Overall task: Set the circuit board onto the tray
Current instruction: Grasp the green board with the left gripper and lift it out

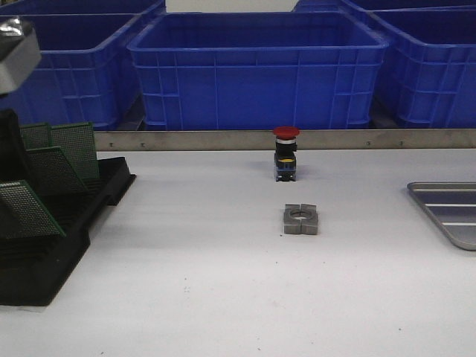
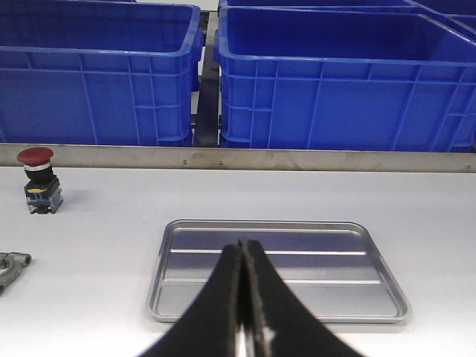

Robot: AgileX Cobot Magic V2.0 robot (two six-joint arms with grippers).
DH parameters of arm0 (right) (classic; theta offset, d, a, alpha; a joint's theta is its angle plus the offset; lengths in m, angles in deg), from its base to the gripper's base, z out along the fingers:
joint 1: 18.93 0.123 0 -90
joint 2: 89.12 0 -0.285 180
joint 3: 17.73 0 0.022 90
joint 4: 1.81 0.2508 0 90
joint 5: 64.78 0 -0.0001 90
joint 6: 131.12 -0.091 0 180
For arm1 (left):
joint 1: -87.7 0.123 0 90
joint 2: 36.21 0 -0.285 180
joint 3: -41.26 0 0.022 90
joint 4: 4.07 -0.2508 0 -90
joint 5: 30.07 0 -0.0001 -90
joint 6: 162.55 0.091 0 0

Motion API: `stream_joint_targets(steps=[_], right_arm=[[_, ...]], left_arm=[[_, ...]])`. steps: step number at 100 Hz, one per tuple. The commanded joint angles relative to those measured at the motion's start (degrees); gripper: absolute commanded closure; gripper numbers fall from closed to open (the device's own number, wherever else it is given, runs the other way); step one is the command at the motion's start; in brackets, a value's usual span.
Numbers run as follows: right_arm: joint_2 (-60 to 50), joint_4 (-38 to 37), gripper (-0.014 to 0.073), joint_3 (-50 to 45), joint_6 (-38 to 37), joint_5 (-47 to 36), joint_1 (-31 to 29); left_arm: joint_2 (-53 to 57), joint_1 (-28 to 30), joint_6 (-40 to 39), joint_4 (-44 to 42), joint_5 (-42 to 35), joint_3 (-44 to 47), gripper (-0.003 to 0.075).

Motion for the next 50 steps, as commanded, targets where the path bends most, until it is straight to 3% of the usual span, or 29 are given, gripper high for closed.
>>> stream_joint_targets(steps=[1,7,20,50], right_arm=[[-1.24,-0.53,0.0655,-0.07,0.12,-4.46,-0.05],[-1.24,-0.53,0.0655,-0.07,0.12,-4.46,-0.05],[-1.24,-0.53,0.0655,-0.07,0.12,-4.46,-0.05],[-1.24,-0.53,0.0655,-0.07,0.12,-4.46,-0.05]], left_arm=[[-0.31,-0.43,0.06,1.44,-2.98,-1.63,0.0344],[-0.94,-0.43,0.06,1.44,-3.64,-1.63,0.0427],[-1.07,-0.43,0.06,1.32,-3.44,-1.63,0.0736],[3.7,-1.06,0.06,1.21,-0.33,-1.7,0.0741]])
